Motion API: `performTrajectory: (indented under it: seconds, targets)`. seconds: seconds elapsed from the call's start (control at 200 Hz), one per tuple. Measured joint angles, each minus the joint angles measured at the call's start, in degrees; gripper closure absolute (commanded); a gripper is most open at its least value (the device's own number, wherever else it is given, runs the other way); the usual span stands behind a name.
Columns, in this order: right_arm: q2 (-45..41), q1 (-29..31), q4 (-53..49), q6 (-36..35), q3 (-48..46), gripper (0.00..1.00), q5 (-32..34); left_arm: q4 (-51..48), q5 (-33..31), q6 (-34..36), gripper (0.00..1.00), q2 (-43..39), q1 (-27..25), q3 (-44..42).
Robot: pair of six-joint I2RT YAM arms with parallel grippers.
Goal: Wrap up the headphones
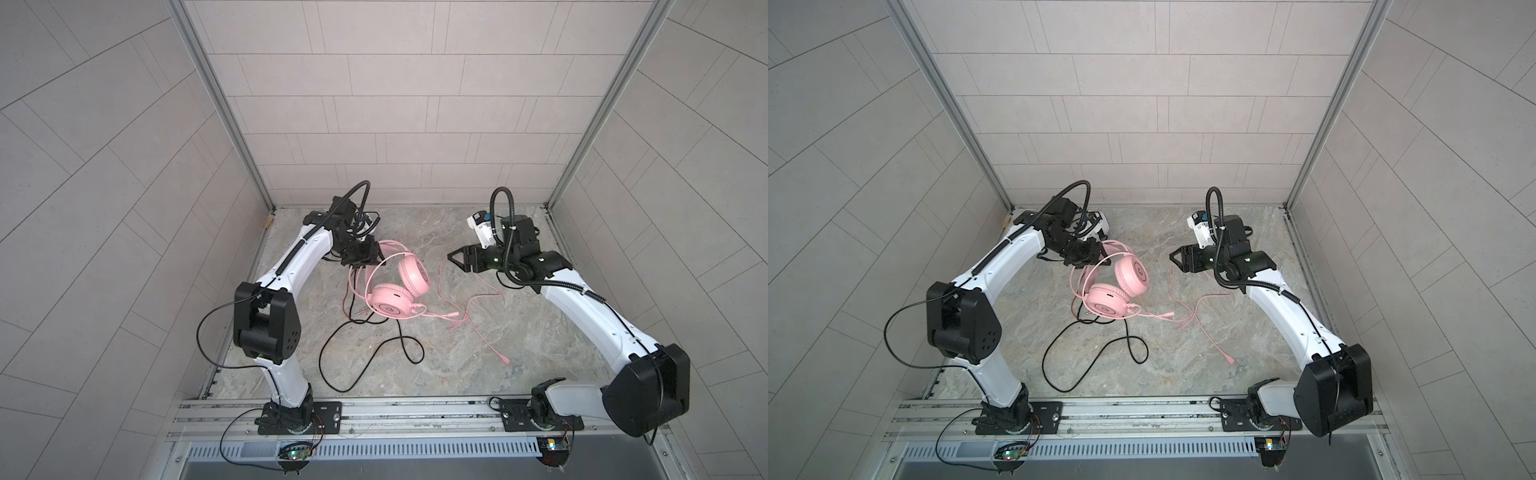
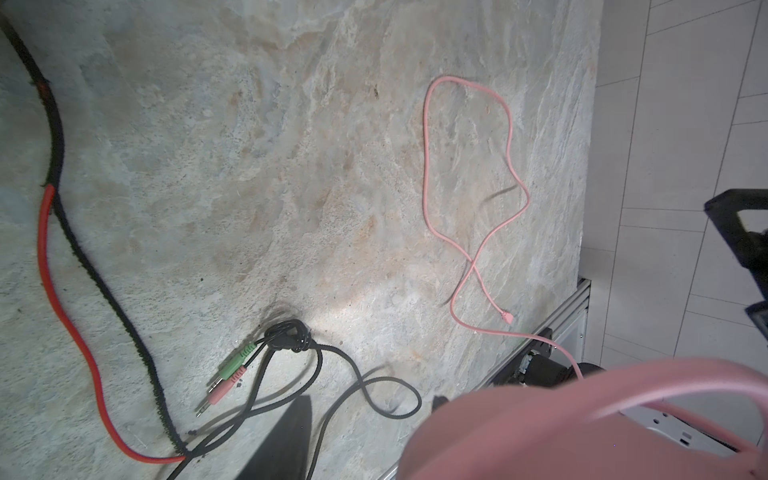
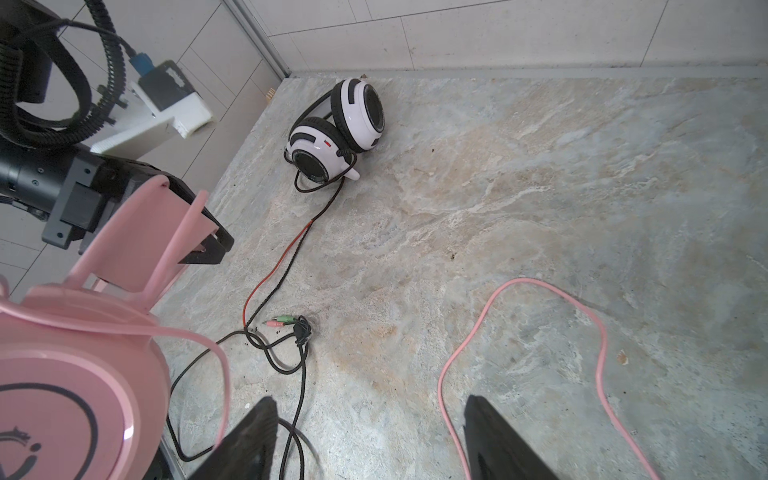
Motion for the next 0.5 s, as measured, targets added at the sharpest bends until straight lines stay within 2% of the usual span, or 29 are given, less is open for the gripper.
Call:
performTrajectory:
  seconds: [0.175,0.32,0.5]
  targets:
    - [-1.0,0.0,0.0,0.0,-2.6,0.28,-0.4,-3.1,-0.4,1.6,1.0,0.2,0.7,0.1]
    - [-7.0,0.0,1.7,0.7,-7.9,0.28,-0.7,-4.5,-0.4,2.2,1.0,0.2,3.0,0.1]
    - [-14.5,1.2,10.7,3.4,-18.6,0.28,-3.0,-4.9,-0.3,2.8,1.0,0.4,6.9,0.5]
